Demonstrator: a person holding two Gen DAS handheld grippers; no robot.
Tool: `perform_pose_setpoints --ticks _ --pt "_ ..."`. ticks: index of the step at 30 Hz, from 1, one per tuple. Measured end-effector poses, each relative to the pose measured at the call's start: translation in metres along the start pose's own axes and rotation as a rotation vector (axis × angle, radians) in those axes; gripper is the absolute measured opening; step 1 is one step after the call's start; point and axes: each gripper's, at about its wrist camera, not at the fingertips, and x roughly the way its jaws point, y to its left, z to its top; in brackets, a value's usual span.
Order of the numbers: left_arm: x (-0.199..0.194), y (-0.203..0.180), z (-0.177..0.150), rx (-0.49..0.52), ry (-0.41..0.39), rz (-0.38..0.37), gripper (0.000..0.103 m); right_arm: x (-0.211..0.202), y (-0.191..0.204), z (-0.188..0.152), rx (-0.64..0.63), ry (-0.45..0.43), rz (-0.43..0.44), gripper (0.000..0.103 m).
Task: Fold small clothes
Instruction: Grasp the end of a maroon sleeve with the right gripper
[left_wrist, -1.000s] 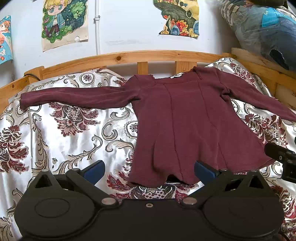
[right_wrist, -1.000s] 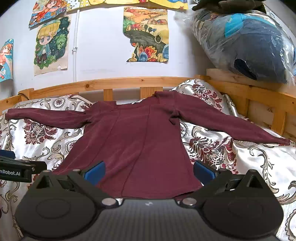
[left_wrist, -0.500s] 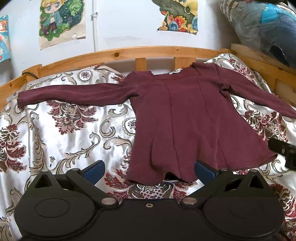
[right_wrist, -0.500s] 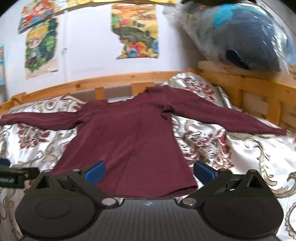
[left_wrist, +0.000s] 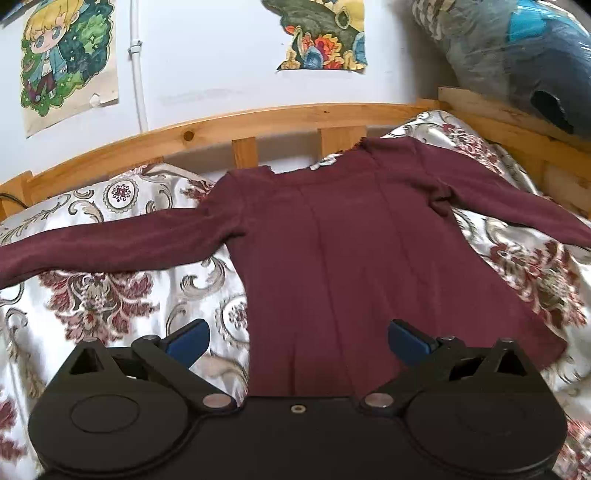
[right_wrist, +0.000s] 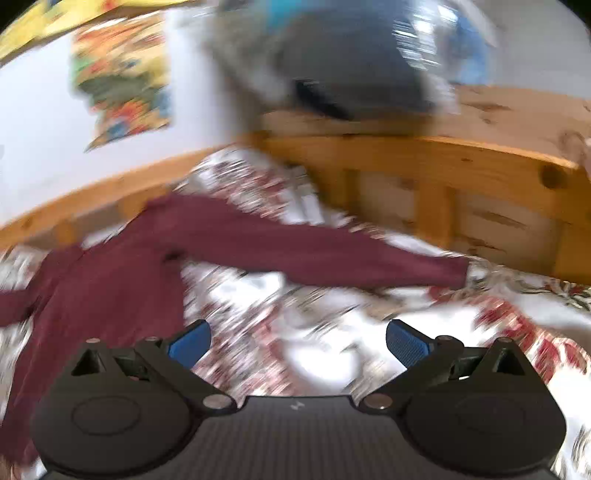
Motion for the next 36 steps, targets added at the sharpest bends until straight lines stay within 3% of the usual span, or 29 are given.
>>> perform_pose_setpoints --ticks 6,10,15,18,22,24,25,26,27,29,36 --pt "0.044 0.013 0.003 -0.091 0.02 0.005 0.102 0.047 -0.048 0.039 0.096 -0.014 -0.228 0.103" --pt "0.065 0.02 0.003 -0.145 0.016 0.013 0.102 0.075 -0.082 0.051 0.192 0.03 -0.283 0.103" --pt "0.078 0.028 -0.009 -0.164 0.043 0.016 0.102 0.103 -0.116 0.05 0.386 0.11 -0.267 0.103" --pt "0.08 0.03 -0.018 -0.162 0.056 0.005 0.102 0.114 -0.128 0.048 0.42 0.123 -0.298 0.095" --pt "0.077 0.025 -0.023 -0.131 0.047 -0.015 0.102 0.126 -0.132 0.047 0.431 0.135 -0.329 0.077" --pt "0.076 0.022 -0.022 -0.126 0.047 -0.028 0.102 0.13 -0.133 0.047 0.432 0.137 -0.322 0.057" --pt "0.076 0.021 -0.022 -0.128 0.045 -0.035 0.102 0.132 -0.131 0.048 0.43 0.145 -0.333 0.035" --pt "0.075 0.021 -0.021 -0.128 0.044 -0.039 0.102 0.135 -0.131 0.049 0.429 0.154 -0.35 0.025" --pt "0.074 0.021 -0.021 -0.127 0.041 -0.04 0.102 0.136 -0.13 0.049 0.435 0.156 -0.357 0.024" --pt "0.071 0.022 -0.02 -0.129 0.032 -0.04 0.102 0.133 -0.128 0.051 0.435 0.141 -0.353 0.012" --pt "0.067 0.039 -0.01 -0.182 0.019 -0.001 0.102 0.091 -0.071 0.072 0.213 -0.017 -0.321 0.007"
